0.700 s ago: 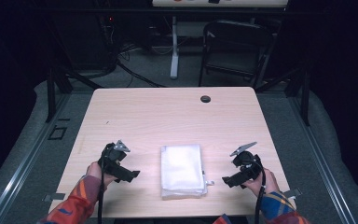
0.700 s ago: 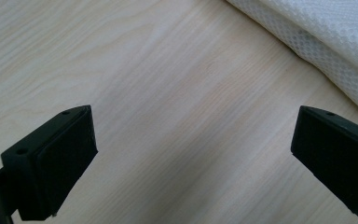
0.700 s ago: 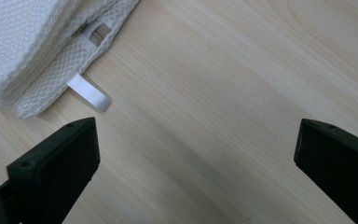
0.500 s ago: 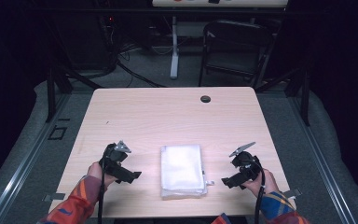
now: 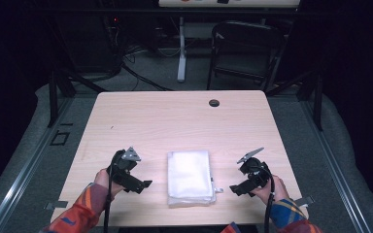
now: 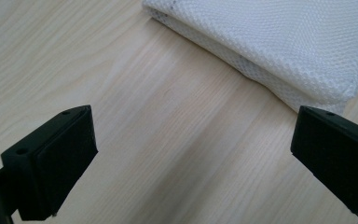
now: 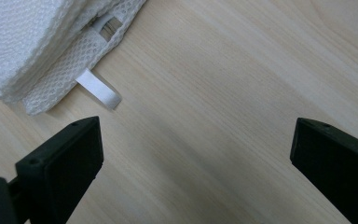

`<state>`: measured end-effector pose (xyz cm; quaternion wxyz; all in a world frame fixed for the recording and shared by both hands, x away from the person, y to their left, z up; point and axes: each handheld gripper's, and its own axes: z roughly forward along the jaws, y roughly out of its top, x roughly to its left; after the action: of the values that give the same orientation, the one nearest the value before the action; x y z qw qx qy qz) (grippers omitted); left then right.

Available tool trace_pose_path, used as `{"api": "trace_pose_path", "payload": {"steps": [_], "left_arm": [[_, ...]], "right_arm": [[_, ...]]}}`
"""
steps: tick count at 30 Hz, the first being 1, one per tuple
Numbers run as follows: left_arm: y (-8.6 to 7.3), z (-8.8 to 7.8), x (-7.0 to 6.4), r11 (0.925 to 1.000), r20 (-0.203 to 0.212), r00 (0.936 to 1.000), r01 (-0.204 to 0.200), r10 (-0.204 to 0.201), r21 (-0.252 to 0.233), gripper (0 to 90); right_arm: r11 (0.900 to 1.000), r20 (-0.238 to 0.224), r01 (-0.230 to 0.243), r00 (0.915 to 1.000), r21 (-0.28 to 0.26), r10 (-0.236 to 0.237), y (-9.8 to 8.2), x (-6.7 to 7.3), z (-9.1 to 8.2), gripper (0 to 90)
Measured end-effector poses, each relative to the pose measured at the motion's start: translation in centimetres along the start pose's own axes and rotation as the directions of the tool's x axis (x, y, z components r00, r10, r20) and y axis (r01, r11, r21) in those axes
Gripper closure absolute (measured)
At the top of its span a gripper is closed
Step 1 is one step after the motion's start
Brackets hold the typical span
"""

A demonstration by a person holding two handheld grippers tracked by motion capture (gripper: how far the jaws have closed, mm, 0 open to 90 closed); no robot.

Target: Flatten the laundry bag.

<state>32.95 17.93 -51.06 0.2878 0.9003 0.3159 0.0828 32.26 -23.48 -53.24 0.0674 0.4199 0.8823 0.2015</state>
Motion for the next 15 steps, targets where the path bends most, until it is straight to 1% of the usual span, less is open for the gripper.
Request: {"api": "trace_pose_path", "payload": {"steps": [1,3,5,6,7,8,9,10,11,12,13,14,15], "left_arm": [[0.1,0.0,-0.1,1.0,0.001,1.0,-0.005,0.005,-0.002,0.0],[0.2,0.1,-0.2,0.9999,0.01,0.9999,-0.011,0.011,-0.004,0.0],[0.3,0.3,-0.2,0.9999,0.009,0.9999,-0.014,0.014,-0.007,0.0],[0.6,0.4,-0.5,0.9995,0.019,0.9994,-0.029,0.029,-0.014,0.0],[0.6,0.4,-0.5,0.9995,0.019,0.9994,-0.029,0.029,-0.014,0.0],[1.0,0.5,-0.9,0.9983,0.019,0.9984,-0.053,0.054,-0.023,0.0],[1.2,0.5,-1.0,0.9978,0.024,0.9981,-0.056,0.057,-0.036,0.0],[1.4,0.4,-1.1,0.997,0.029,0.9973,-0.065,0.067,-0.04,0.0],[1.4,0.4,-1.1,0.997,0.029,0.9973,-0.065,0.067,-0.04,0.0],[1.7,0.5,-1.5,0.9958,0.036,0.9964,-0.075,0.077,-0.053,0.0],[1.7,0.5,-1.5,0.9958,0.036,0.9964,-0.075,0.077,-0.053,0.0],[1.8,0.6,-1.7,0.9953,0.042,0.9956,-0.082,0.084,-0.053,0.0],[2.1,0.8,-2.1,0.9938,0.047,0.9939,-0.098,0.1,-0.053,0.0]], "right_arm": [[1.0,0.001,-0.009,1.0,-0.011,0.009,0.0,0.1,0.1,2.1],[1.0,0.007,-0.002,1.0,-0.002,0.002,0.1,0.1,0.2,2.1],[1.0,0.008,0.007,0.9999,0.011,-0.007,0.1,0.0,0.2,2.1],[1.0,0.002,0.002,1.0,0.018,-0.002,0.0,0.0,0.2,2.1],[1.0,0.004,-0.002,1.0,0.01,0.002,0.0,0.1,0.3,2.1],[1.0,-0.006,-0.008,0.9999,0.005,0.008,-0.1,0.1,0.2,2.1],[1.0,-0.006,-0.002,1.0,0.01,0.002,-0.1,0.1,0.2,2.2],[1.0,-0.006,-0.006,1.0,0.012,0.006,-0.1,0.1,0.1,2.3],[1.0,0.004,-0.001,1.0,0.019,0.001,-0.2,0.0,0.1,2.3],[1.0,0.004,-0.002,1.0,0.023,0.002,-0.2,0.0,0.2,2.3],[1.0,-0.002,-0.004,1.0,0.023,0.004,-0.2,0.0,0.2,2.3],[1.0,-0.002,-0.019,0.9998,0.007,0.019,-0.2,0.1,0.4,2.3],[1.0,-0.003,-0.016,0.9999,0.005,0.016,-0.2,0.1,0.4,2.3]]}}
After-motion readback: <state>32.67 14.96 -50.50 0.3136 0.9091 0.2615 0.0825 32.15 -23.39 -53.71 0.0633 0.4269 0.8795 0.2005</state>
